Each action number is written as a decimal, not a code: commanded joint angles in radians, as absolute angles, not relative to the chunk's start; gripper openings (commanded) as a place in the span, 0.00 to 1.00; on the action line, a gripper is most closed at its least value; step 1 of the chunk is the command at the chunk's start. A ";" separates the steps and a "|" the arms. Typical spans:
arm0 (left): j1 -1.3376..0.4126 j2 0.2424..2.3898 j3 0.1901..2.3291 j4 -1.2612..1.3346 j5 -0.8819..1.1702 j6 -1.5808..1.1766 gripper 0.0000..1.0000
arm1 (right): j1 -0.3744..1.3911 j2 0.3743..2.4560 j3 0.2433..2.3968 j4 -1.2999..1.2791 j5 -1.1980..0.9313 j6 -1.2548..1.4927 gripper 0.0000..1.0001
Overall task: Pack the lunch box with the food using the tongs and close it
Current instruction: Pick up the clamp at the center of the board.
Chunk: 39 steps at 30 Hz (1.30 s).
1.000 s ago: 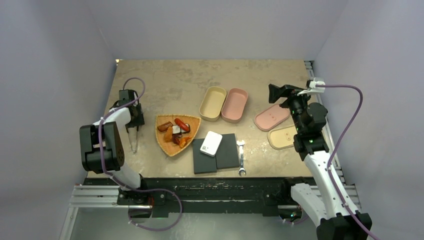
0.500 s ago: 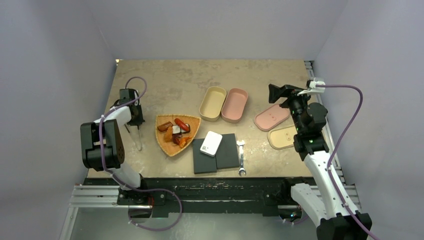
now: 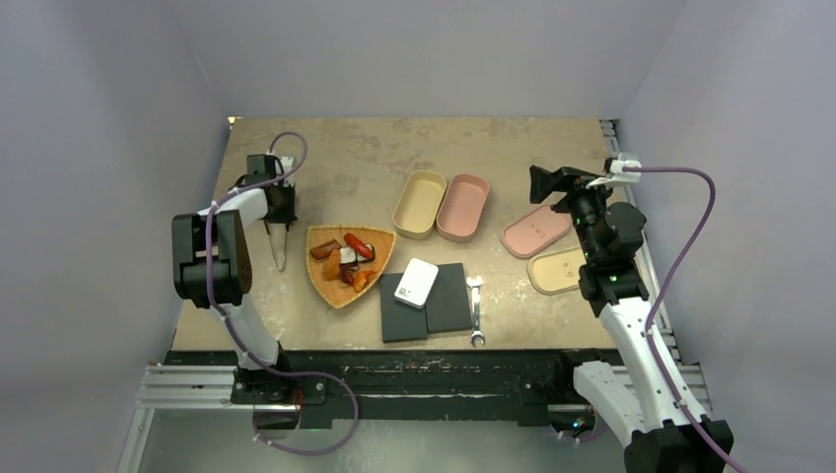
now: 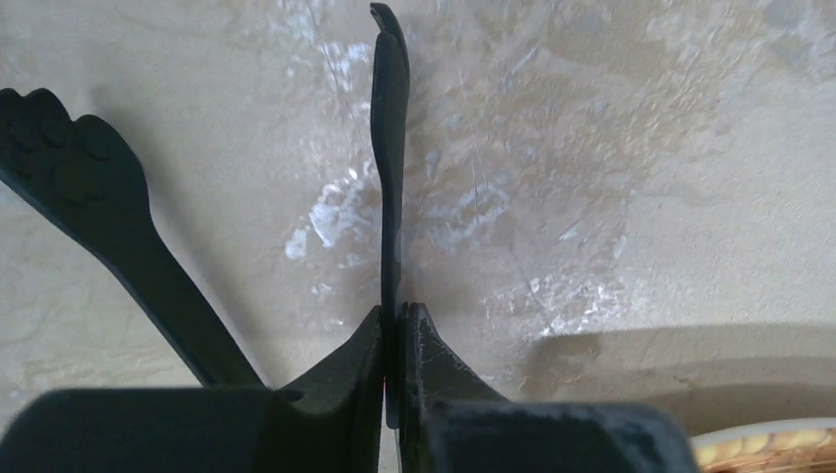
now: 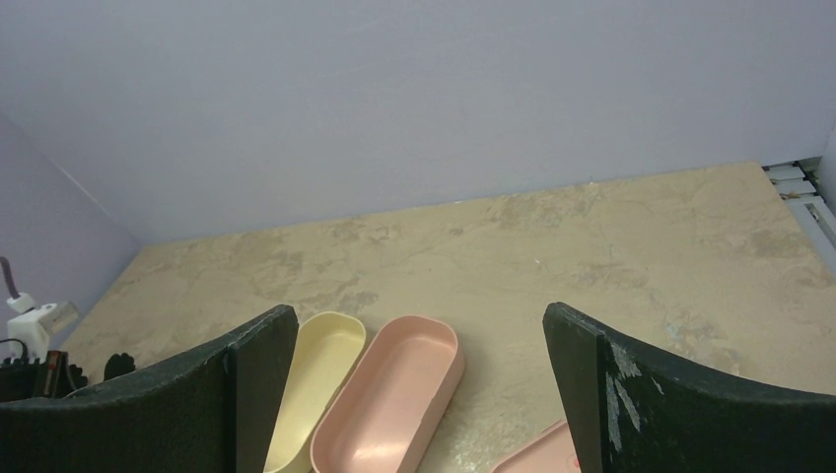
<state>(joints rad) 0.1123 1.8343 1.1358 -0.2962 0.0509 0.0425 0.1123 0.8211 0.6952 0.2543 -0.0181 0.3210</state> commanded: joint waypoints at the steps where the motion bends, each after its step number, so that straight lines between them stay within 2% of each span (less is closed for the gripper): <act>1: 0.115 1.859 1.173 -0.288 0.078 0.062 0.09 | 0.115 0.810 0.687 0.279 -0.019 0.322 0.99; 6: 0.115 1.780 1.128 -0.250 0.039 0.032 0.38 | 0.115 0.810 0.684 0.278 -0.021 0.322 0.99; 10: 0.114 1.656 1.059 -0.216 0.037 -0.037 0.54 | 0.115 0.811 0.683 0.278 -0.017 0.321 0.99; 18: 0.113 1.366 0.879 -0.255 -0.123 -0.227 0.76 | 0.115 0.804 0.690 0.270 -0.003 0.316 0.99; 25: 0.125 1.411 0.863 -0.339 -0.144 -0.259 0.78 | 0.114 0.807 0.686 0.269 -0.003 0.316 0.98; 29: 0.131 1.472 0.878 -0.327 -0.090 -0.254 0.77 | 0.115 0.808 0.686 0.268 -0.003 0.316 0.99; 32: 0.131 1.530 0.903 -0.338 -0.073 -0.250 0.75 | 0.115 0.806 0.686 0.267 -0.003 0.316 0.99; 39: 0.130 1.600 0.940 -0.342 -0.107 -0.235 0.62 | 0.115 0.802 0.680 0.271 0.013 0.316 0.99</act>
<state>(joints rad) 0.1242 1.5833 0.8841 -0.3439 -0.0864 -0.2272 0.1123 0.8211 0.6949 0.2474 -0.0086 0.3206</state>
